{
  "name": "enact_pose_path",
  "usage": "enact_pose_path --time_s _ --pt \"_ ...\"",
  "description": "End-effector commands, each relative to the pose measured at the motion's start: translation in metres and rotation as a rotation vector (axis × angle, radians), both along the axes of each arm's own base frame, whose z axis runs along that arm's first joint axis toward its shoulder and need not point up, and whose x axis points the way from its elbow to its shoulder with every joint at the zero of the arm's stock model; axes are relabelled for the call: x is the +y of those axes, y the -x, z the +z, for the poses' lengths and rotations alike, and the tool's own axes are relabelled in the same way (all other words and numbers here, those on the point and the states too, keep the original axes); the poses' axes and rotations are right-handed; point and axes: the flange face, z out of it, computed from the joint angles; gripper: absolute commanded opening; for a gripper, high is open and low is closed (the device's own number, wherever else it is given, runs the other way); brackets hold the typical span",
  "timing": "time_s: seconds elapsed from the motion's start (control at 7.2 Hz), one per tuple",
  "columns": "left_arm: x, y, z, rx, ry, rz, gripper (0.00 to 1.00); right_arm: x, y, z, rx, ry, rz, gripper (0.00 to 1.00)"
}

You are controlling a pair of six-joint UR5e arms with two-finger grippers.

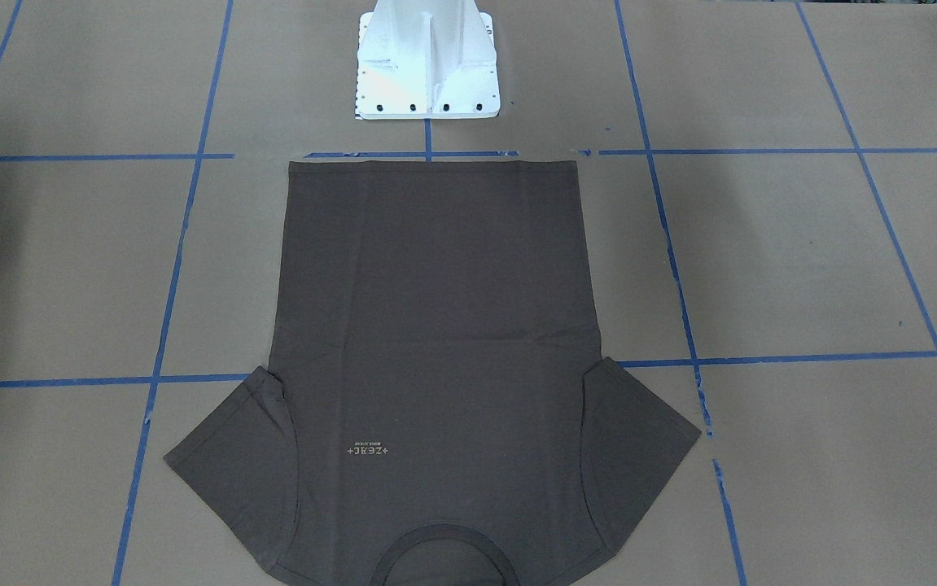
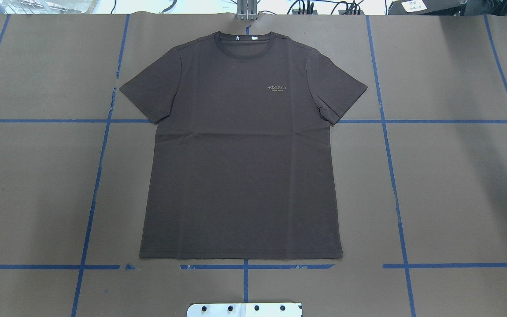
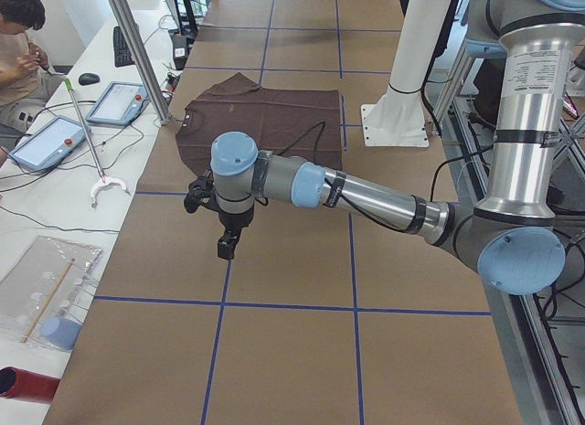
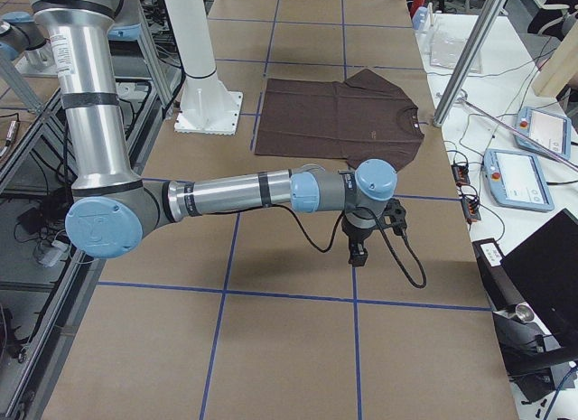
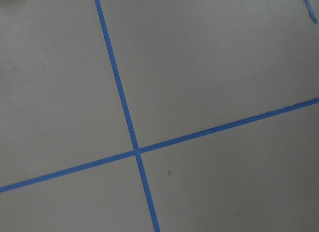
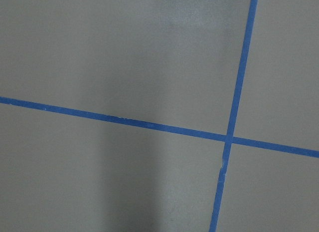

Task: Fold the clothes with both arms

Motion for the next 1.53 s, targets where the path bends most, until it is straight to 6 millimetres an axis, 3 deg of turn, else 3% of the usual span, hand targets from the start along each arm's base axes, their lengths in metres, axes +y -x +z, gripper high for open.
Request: enact_pose_path --time_s 0.0,0.28,0.56,0.69,0.97,1.11,1.39 --pt "0.024 -0.003 0.020 0.001 0.048 0.008 1.00 0.006 -0.001 0.008 0.004 0.009 -0.004 1.00" --pt "0.021 -0.003 0.020 0.002 0.040 0.012 1.00 0.007 0.000 0.005 0.004 -0.002 -0.004 1.00" --pt "0.022 -0.005 0.013 0.014 0.027 0.015 1.00 0.005 0.025 0.000 0.005 -0.004 -0.042 1.00" --pt "0.019 -0.005 0.018 0.016 0.019 0.016 1.00 0.000 0.068 -0.002 -0.007 -0.066 -0.117 1.00" --pt "0.017 -0.011 0.021 0.070 -0.054 0.032 1.00 -0.005 0.105 -0.016 -0.050 -0.117 -0.059 1.00" --pt "0.017 -0.015 0.020 0.074 -0.056 0.039 1.00 -0.002 0.143 -0.027 -0.082 -0.134 -0.039 1.00" --pt "0.017 -0.017 0.018 0.083 -0.063 0.045 1.00 -0.029 0.204 -0.073 -0.153 0.043 0.136 1.00"
